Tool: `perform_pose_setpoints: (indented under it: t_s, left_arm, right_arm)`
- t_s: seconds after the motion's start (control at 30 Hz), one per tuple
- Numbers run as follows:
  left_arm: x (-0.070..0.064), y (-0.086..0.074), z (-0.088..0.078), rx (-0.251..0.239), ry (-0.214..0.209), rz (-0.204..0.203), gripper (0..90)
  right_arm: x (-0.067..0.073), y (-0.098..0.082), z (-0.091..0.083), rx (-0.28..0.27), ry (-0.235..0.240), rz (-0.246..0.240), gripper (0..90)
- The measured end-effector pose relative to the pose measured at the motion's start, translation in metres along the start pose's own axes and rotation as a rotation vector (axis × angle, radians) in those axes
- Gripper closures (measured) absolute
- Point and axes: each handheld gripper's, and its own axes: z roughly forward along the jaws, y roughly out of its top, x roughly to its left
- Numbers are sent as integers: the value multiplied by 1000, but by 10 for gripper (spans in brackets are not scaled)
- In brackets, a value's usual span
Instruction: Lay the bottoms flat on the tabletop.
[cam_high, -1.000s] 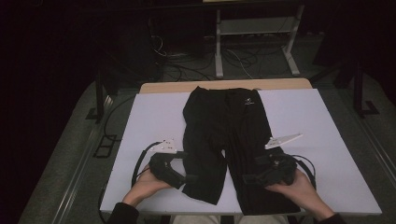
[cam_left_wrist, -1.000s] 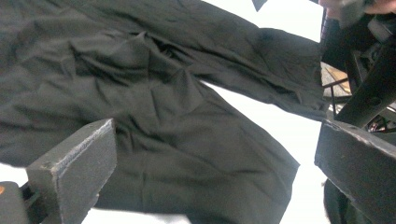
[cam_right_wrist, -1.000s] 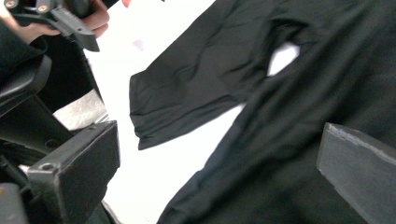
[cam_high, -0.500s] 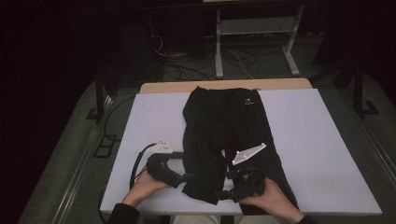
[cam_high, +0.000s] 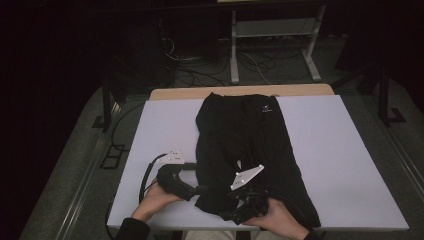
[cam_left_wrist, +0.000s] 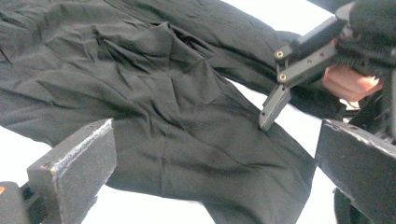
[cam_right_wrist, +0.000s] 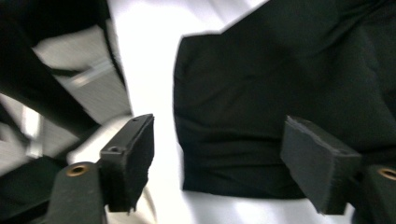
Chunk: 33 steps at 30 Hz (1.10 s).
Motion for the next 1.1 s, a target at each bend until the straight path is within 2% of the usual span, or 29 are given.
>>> perform_pose_setpoints:
  t_s: [0.07, 0.17, 0.23, 0.3, 0.37, 0.43, 0.57, 0.7, 0.9, 1.1]
  left_arm:
    - [0, 0, -1, -4, 0, -1, 0]
    - [0, -1, -1, -10, 1, -4, 0]
    - [1, -1, -2, -10, 1, -6, 0]
    - [1, -1, -2, -9, 2, -7, 0]
    - [1, -2, -3, -11, 4, -9, 0]
    - [1, -3, -3, -10, 5, -14, 0]
    - [2, -4, -4, -6, 7, -18, 0]
    - [3, -5, -3, 0, 8, -19, 0]
    - [-1, -5, 5, 30, 6, -18, 0]
    - [-9, -3, 15, 56, -18, 12, 30]
  right_arm:
    - [5, -2, 2, -2, -55, -42, 324]
    - [11, -4, 2, -4, -138, -81, 478]
    - [13, -5, 2, 0, -183, -91, 589]
    - [12, -5, 0, 0, -201, -88, 671]
    - [9, -6, -1, -3, -192, -76, 779]
    - [5, -6, -3, -4, -174, -37, 850]
    - [-11, -5, -10, -19, -114, 55, 874]
    - [-33, -2, -31, -115, -50, 179, 879]
    - [-57, -1, -57, -204, -41, 261, 882]
    - [-68, -4, -67, -218, -61, 301, 882]
